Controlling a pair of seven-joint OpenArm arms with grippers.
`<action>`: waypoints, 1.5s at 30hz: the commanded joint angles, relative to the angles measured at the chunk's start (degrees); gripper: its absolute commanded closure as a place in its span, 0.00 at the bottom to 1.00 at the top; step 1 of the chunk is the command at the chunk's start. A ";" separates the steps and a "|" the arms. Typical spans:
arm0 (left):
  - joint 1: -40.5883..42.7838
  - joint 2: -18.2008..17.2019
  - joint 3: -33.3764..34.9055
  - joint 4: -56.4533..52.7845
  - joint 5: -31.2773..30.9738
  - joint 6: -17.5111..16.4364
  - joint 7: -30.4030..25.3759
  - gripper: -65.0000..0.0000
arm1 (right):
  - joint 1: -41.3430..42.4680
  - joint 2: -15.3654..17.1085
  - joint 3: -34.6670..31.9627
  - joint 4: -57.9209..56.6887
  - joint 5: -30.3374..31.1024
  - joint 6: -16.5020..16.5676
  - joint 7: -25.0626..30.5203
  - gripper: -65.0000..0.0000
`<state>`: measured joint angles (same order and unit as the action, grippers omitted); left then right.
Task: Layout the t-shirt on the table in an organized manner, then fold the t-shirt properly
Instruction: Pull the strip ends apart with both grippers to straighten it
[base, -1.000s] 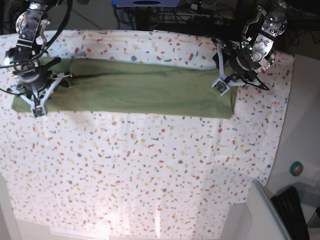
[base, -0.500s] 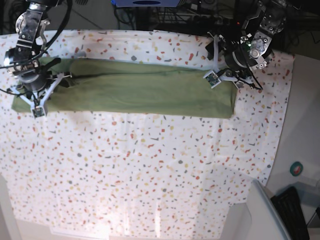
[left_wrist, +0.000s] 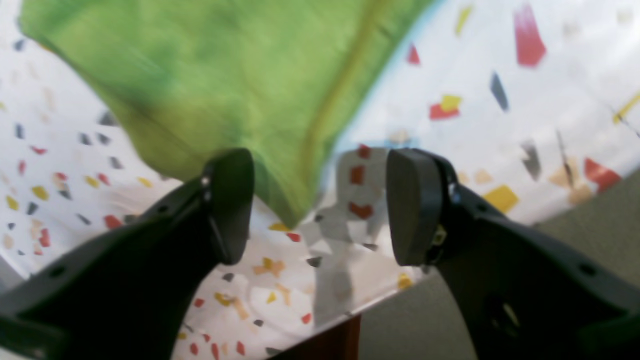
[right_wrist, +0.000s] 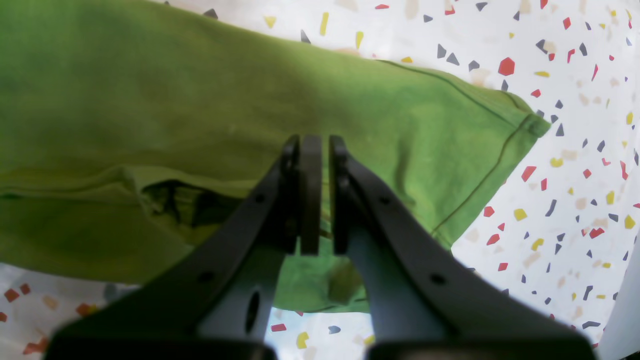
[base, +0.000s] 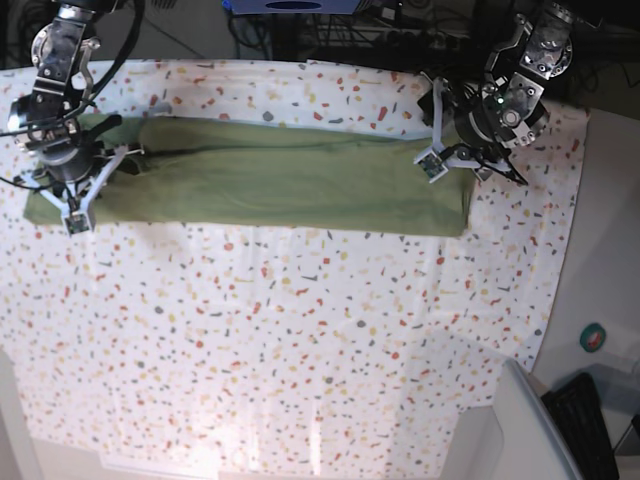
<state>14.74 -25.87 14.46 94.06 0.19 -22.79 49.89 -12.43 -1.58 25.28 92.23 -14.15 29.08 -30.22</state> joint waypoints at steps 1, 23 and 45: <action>-0.54 -0.46 -0.26 0.84 0.12 -0.03 -0.44 0.49 | 0.34 0.40 0.17 0.83 0.22 -0.03 0.72 0.94; -5.12 -0.37 -0.35 -0.65 -0.49 -0.47 -0.35 1.00 | 0.34 -0.83 0.26 0.83 0.22 -0.03 0.72 0.94; -15.31 -0.20 0.27 -3.29 -0.49 -7.50 5.54 1.00 | -0.89 -3.21 -10.11 4.43 0.22 0.06 0.90 0.94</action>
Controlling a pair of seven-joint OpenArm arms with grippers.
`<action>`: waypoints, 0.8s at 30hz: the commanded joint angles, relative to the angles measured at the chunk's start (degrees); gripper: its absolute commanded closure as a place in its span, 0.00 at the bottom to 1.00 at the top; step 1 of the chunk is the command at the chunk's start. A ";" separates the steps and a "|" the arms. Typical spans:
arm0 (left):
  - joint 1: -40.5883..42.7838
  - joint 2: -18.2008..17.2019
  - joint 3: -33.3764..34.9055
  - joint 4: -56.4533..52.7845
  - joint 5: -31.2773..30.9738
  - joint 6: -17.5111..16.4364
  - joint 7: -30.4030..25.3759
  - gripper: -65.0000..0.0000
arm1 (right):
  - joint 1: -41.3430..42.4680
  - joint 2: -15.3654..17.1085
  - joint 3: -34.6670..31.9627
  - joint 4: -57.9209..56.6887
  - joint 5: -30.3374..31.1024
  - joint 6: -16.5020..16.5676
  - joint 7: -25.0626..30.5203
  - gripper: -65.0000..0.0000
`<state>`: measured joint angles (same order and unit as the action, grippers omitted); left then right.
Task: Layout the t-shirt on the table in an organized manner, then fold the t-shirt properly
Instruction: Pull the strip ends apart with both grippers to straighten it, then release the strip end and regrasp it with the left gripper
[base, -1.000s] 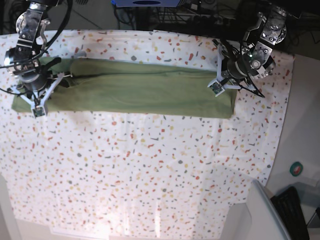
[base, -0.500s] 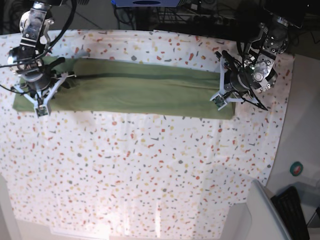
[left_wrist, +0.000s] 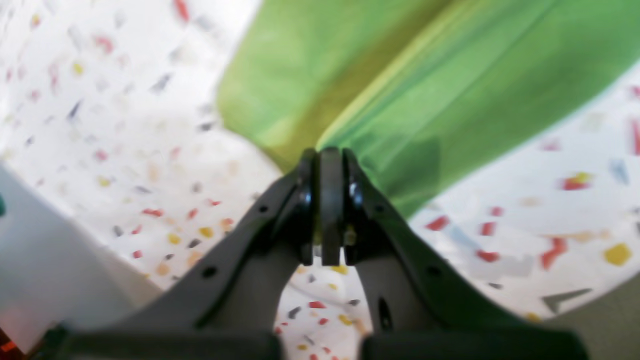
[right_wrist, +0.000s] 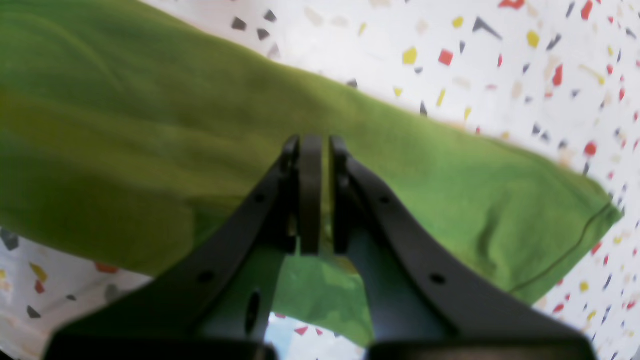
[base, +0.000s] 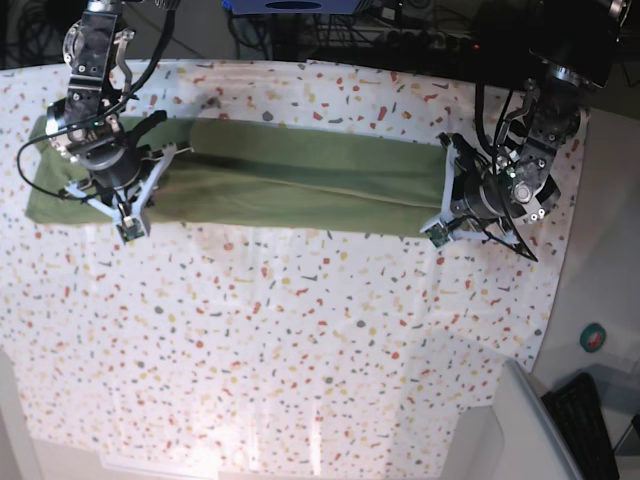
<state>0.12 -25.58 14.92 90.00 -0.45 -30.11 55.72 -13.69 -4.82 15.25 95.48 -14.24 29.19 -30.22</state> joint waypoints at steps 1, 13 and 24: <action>-1.31 -0.48 -0.19 0.07 0.14 -0.44 -0.30 1.00 | 0.37 0.03 -1.22 1.35 0.31 -0.05 0.90 0.94; -6.58 1.54 1.83 -5.91 0.76 -4.13 -0.47 1.00 | 2.40 0.12 -8.96 -4.10 0.31 -0.13 0.72 0.94; -11.33 1.98 4.82 -9.78 0.76 -4.13 -0.47 1.00 | 2.22 0.64 -8.87 -9.28 0.13 -0.22 0.90 0.94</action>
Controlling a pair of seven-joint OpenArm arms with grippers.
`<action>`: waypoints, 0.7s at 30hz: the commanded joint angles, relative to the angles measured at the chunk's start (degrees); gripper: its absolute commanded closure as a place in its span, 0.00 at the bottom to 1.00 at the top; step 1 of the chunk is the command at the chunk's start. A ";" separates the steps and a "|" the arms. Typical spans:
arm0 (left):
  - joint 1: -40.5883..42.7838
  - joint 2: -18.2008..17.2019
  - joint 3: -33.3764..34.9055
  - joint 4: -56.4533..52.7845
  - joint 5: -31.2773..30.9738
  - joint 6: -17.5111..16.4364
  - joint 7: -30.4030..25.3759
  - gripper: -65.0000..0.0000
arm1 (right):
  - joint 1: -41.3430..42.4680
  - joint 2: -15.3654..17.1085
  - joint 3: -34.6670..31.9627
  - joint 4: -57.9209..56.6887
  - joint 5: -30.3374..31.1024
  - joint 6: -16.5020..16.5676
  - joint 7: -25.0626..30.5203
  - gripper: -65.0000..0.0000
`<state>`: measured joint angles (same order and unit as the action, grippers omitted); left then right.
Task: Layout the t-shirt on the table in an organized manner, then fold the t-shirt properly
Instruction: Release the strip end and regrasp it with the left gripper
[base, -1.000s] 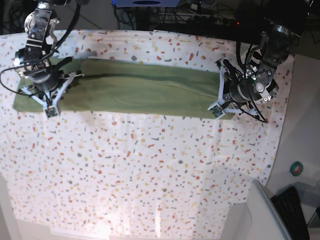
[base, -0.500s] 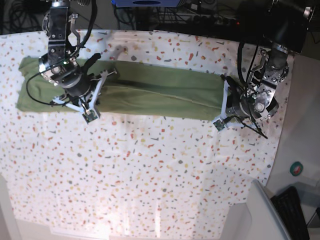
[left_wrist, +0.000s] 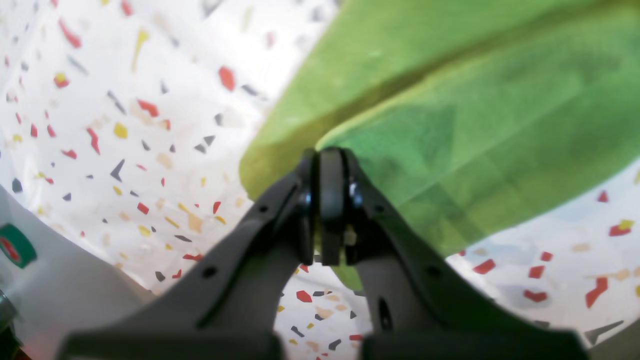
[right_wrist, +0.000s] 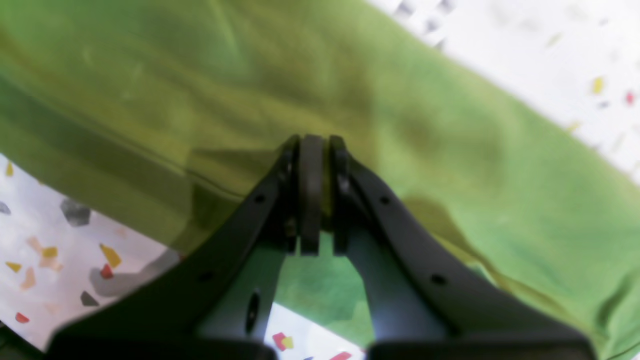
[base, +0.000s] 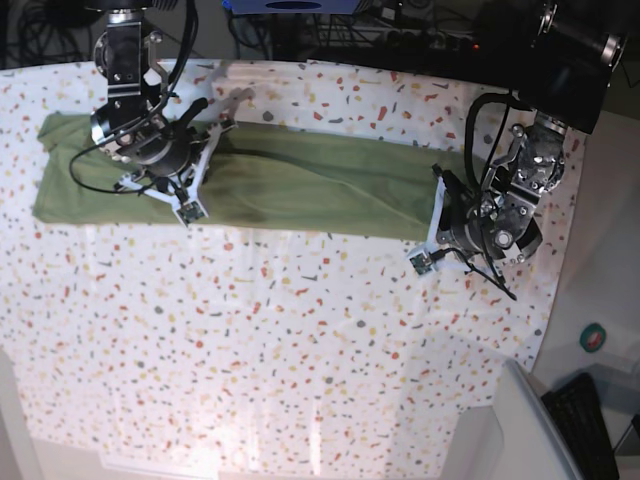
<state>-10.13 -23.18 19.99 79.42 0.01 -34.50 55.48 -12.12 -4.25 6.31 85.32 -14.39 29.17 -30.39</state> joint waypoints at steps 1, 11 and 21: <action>-1.43 -0.43 -0.08 0.28 0.30 0.17 -0.32 1.00 | 0.65 0.08 0.07 0.70 0.28 -0.20 1.07 0.94; -3.10 -0.51 6.96 -2.01 0.30 0.17 -0.32 1.00 | 1.35 0.60 0.07 0.53 0.28 -0.29 1.07 0.94; -3.19 -0.95 6.87 -2.10 0.30 0.35 -0.32 0.88 | 1.35 1.66 0.07 0.53 0.28 -0.38 1.07 0.94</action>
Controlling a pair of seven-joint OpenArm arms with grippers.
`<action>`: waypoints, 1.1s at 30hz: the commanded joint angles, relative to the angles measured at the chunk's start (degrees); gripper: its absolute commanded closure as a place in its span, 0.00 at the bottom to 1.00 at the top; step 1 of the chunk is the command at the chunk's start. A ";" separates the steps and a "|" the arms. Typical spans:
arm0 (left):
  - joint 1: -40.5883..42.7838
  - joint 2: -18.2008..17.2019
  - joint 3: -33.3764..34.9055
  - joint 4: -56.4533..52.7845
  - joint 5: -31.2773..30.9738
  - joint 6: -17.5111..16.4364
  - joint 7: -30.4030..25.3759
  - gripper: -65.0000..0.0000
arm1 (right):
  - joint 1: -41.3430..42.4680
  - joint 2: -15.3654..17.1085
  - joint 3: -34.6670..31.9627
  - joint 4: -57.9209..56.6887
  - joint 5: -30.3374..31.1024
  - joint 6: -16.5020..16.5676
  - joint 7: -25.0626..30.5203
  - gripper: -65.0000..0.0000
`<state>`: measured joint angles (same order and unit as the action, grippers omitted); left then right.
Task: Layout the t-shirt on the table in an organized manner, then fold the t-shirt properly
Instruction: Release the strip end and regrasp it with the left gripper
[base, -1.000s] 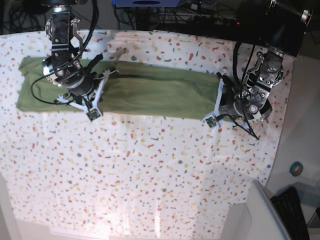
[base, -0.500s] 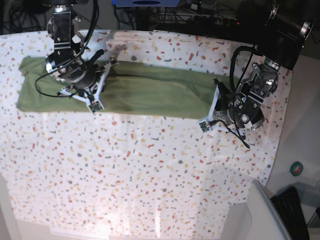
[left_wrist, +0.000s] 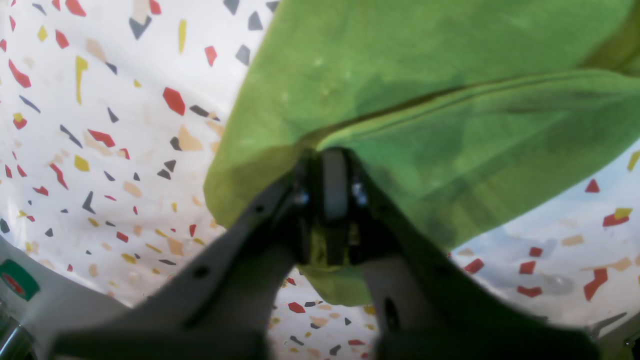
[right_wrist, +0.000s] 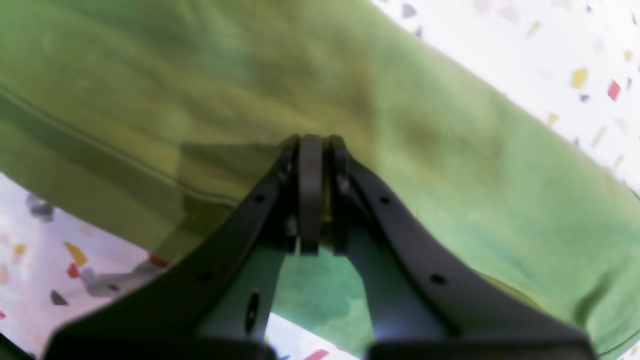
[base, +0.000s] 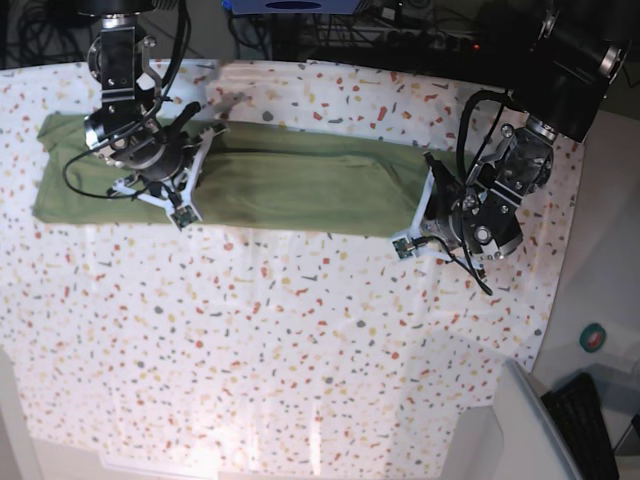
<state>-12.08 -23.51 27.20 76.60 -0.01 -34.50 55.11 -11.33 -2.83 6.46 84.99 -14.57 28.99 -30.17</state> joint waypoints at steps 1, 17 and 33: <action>-1.24 -0.62 -0.34 0.72 0.32 0.35 0.05 0.84 | 0.56 0.24 -0.09 0.86 0.46 -0.20 0.85 0.94; -4.58 -0.62 -0.96 0.72 0.23 0.35 0.05 0.54 | 0.39 0.24 -0.09 1.12 0.46 -0.20 0.85 0.94; 7.37 -1.59 -12.12 12.85 -0.30 0.00 -0.04 1.00 | 0.48 0.24 -0.09 1.30 0.46 -0.20 0.85 0.94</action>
<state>-3.16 -24.56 15.77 88.38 -0.45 -34.79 55.79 -11.35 -2.70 6.37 85.27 -14.37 28.99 -30.17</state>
